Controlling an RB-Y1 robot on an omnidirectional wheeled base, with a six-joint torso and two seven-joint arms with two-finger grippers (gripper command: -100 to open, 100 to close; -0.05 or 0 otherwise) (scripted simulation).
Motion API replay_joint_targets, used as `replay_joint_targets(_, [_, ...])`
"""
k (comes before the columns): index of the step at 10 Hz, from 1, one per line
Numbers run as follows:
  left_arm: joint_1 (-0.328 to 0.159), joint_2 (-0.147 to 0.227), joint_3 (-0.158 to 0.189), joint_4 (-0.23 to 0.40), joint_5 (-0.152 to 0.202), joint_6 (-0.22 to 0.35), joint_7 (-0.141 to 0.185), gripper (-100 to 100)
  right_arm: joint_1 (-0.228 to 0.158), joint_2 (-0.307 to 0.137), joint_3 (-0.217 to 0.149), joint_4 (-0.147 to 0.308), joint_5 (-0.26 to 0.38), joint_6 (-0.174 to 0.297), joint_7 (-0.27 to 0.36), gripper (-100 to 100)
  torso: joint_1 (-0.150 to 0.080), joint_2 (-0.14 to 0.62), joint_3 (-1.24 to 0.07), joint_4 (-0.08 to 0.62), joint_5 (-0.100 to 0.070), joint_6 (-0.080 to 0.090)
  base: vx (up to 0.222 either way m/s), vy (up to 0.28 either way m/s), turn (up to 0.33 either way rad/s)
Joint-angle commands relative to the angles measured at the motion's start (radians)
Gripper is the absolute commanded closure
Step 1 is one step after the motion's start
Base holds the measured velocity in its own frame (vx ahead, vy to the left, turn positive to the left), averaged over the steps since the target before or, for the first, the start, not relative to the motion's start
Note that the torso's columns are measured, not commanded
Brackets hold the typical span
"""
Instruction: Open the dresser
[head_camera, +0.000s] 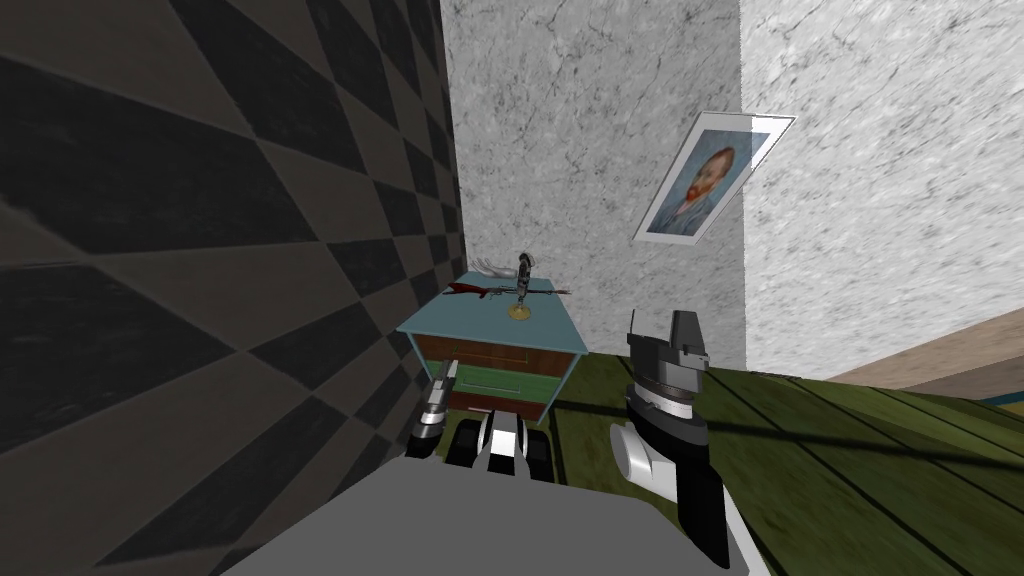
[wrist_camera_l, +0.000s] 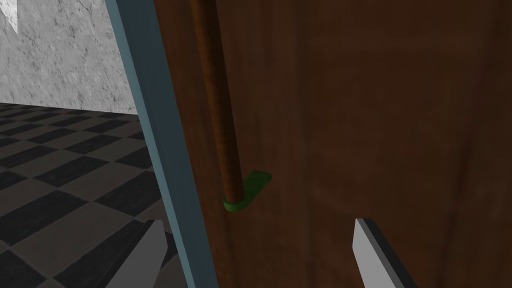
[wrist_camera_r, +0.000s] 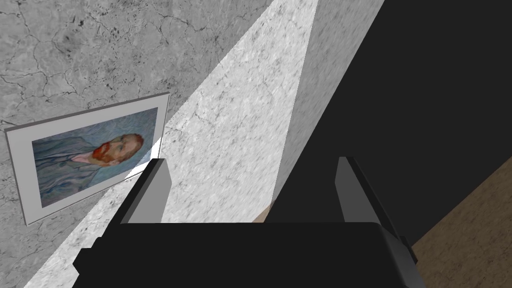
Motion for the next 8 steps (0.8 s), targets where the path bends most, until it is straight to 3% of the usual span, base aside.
replay_joint_targets(1, [-0.020, 0.000, 0.005, -0.017, 0.001, 0.035, 0.002, -100, 0.000, 0.000, 0.000, 0.000, 0.000, 0.000, 0.000, 0, 0.000, 0.001, 0.000, 0.000, 0.000, 0.000, -0.010, -0.004, 0.017])
replay_joint_targets(7, [-0.065, 0.004, 0.016, -0.060, 0.004, 0.121, 0.004, -100, 0.000, 0.000, 0.000, 0.000, 0.000, 0.000, 0.000, 0, 0.000, -0.001, -0.001, 0.000, 0.000, 0.000, -0.018, -0.006, 0.011])
replay_joint_targets(8, [-0.064, 0.002, 0.015, -0.042, 0.003, 0.101, 0.002, -100, 0.000, 0.000, 0.000, 0.000, 0.000, 0.000, 0.000, 0, 0.000, -0.001, -0.001, 0.000, 0.000, 0.000, -0.007, -0.003, 0.000])
